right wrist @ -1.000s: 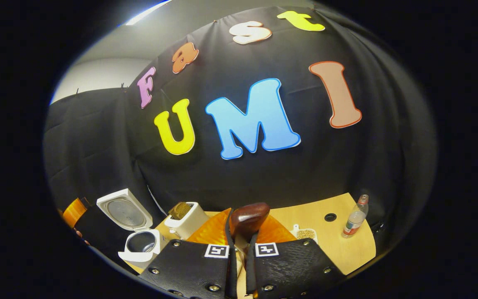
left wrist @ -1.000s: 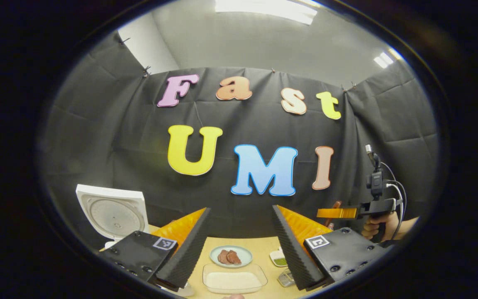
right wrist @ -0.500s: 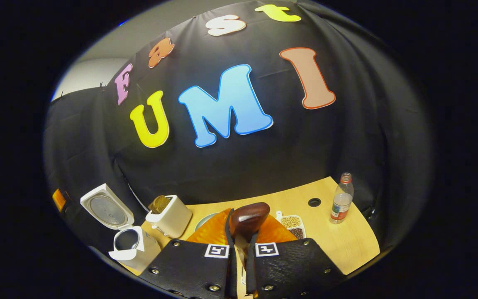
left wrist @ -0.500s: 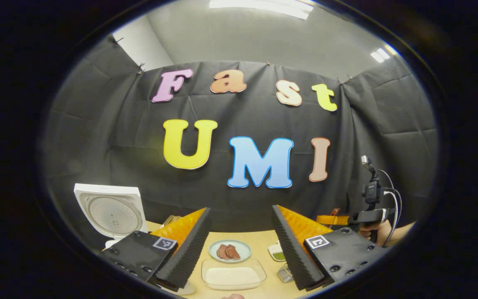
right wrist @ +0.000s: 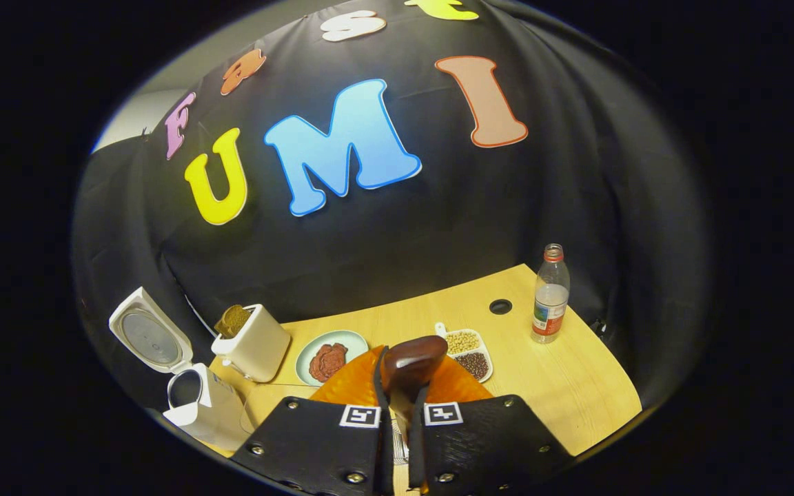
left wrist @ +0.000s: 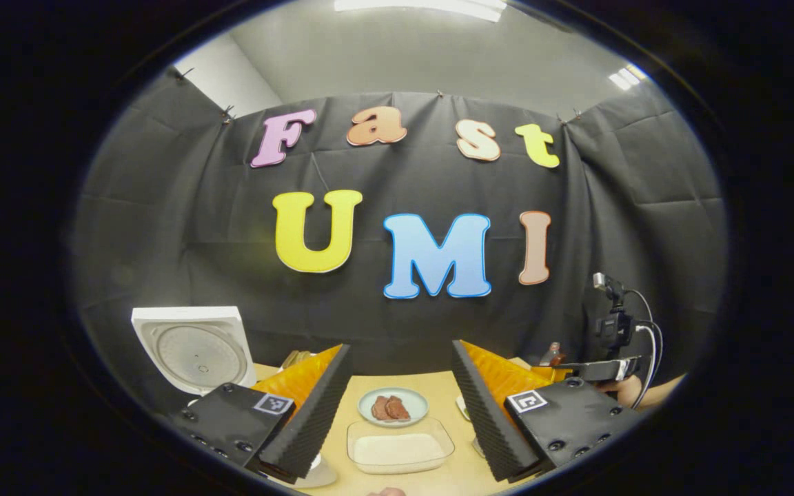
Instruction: Close the left gripper, press the button to open the rice cooker; take a wooden spoon from the chopstick holder with the right hand, scoop a spoonful of rice and pour it into the rice cooker, then put the wooden spoon back into the chopstick holder.
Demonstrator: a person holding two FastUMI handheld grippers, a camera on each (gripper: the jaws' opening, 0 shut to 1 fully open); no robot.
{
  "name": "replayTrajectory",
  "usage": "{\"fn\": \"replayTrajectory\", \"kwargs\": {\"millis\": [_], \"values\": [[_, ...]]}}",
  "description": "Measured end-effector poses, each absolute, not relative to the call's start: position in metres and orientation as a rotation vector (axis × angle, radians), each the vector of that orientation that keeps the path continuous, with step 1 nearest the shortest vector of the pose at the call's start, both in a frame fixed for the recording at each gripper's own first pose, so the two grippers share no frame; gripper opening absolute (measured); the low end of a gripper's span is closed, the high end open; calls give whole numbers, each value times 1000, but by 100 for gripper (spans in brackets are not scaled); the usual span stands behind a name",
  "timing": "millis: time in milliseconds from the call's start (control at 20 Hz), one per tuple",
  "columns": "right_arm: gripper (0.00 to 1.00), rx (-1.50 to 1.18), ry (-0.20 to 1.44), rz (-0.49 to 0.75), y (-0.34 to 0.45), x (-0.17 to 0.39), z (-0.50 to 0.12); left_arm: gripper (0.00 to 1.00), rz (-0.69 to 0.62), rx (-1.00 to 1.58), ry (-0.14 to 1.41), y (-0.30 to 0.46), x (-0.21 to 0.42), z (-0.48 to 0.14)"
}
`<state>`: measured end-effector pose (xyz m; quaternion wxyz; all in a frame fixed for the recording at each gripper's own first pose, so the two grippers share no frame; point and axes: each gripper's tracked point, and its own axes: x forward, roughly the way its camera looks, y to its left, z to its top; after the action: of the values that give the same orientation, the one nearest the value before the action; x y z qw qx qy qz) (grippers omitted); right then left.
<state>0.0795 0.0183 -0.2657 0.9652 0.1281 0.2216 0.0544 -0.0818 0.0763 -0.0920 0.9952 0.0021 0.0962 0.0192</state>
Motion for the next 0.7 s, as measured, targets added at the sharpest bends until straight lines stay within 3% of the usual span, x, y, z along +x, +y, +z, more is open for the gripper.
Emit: {"fn": "replayTrajectory", "kwargs": {"millis": [700], "values": [[9, 214, 543, 93, 46, 86, -367, 94, 135, 4, 216, 114, -105, -96]]}}
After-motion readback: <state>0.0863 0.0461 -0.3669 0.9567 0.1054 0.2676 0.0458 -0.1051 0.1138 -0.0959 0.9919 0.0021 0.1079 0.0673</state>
